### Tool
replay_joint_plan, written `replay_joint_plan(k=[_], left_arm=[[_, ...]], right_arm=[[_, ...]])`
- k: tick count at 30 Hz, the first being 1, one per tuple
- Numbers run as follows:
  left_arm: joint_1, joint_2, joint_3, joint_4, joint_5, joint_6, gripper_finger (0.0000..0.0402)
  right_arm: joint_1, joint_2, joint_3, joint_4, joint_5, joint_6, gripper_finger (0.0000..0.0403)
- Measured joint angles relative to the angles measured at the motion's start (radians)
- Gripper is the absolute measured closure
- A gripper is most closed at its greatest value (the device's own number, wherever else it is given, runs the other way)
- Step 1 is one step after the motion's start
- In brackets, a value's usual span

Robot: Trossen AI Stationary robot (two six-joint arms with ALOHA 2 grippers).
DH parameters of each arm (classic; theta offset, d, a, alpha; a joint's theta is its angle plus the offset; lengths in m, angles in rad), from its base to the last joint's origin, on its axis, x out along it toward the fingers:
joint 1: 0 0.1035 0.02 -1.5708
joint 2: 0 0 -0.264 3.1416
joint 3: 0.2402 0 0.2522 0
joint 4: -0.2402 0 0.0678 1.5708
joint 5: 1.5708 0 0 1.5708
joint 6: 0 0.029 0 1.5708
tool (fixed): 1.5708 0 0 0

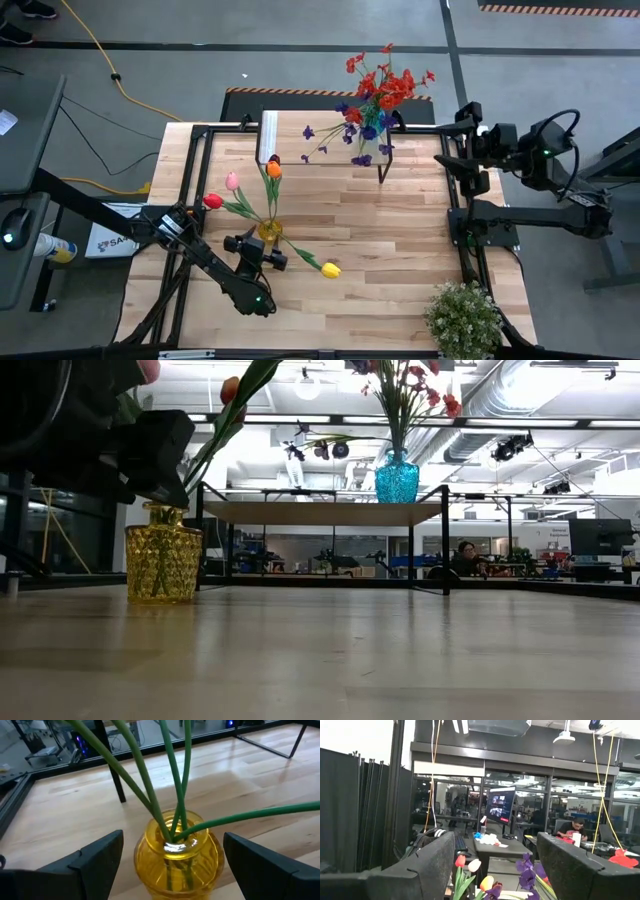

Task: Pick and place flowers into a vace then onto a shelf
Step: Put the yellow vase with flowers on the shelf

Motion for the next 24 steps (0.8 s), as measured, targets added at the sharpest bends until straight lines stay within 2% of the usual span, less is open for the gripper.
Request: replay_joint_plan(k=[13, 19, 24], left_arm=[[0.060, 0.000, -0.074, 0.103, -0.065, 0.020, 0.0027], [0.079, 0.000, -0.124, 0.208, -0.111, 0.023, 0.0027], [0.085, 0.000, -0.127, 0.219, -0.141, 0.050, 0.0027]], right_arm=[[0.000, 0.014, 0.000, 0.000, 0.000, 0.000, 0.0130], [0.000, 0.013, 0.000, 0.000, -0.042, 0.000, 0.0130], [0.000, 0.013, 0.000, 0.000, -0.043, 0.000, 0.0130]])
